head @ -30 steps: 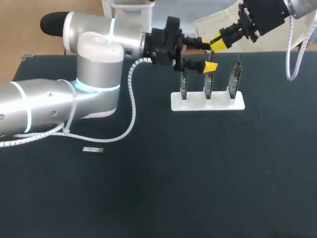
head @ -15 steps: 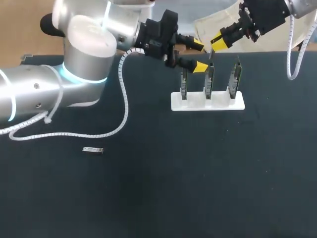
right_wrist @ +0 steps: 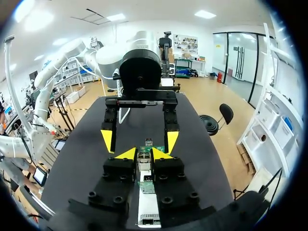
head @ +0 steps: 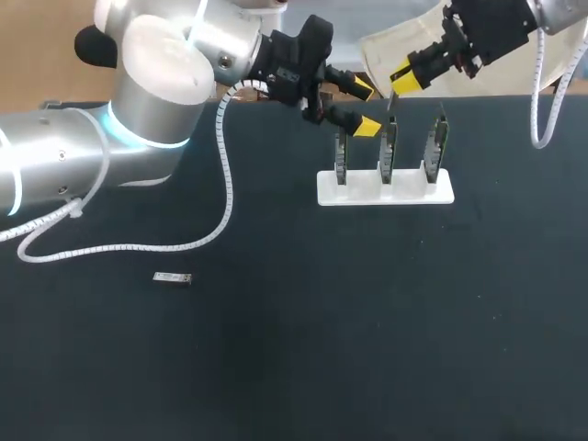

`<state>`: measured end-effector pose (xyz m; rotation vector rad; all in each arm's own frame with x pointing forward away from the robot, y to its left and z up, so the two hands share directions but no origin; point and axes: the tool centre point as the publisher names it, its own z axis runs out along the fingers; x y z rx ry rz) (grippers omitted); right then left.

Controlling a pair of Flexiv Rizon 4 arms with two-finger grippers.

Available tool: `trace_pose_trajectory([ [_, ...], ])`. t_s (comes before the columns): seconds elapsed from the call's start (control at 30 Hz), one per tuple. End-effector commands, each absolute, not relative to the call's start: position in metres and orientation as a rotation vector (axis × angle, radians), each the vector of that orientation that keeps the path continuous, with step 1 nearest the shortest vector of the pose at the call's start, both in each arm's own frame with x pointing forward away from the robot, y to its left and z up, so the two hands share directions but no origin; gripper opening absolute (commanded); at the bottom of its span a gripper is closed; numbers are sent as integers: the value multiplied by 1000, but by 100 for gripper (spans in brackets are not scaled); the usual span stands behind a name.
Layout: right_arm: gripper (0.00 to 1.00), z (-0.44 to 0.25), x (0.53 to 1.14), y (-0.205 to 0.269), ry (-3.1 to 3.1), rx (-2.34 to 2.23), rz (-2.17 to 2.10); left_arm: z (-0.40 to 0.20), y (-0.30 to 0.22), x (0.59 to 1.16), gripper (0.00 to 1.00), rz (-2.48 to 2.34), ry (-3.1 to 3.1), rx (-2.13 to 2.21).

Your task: Pick up the optical module with the left hand, and insert it into the network port with the right hand.

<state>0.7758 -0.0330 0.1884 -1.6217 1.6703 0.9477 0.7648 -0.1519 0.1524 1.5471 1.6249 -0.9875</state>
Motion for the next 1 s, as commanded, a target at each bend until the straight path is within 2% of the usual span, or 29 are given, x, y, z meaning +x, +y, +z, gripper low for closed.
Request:
trace_pose_trajectory([
  [0.03, 0, 188, 775, -34, 1669, -1617, 944, 154, -158, 773, 100, -984, 1629, 1577],
  [1.0, 0, 187, 777, -35, 1667, -1651, 906, 153, -160, 775, 100, -987, 1622, 1603],
])
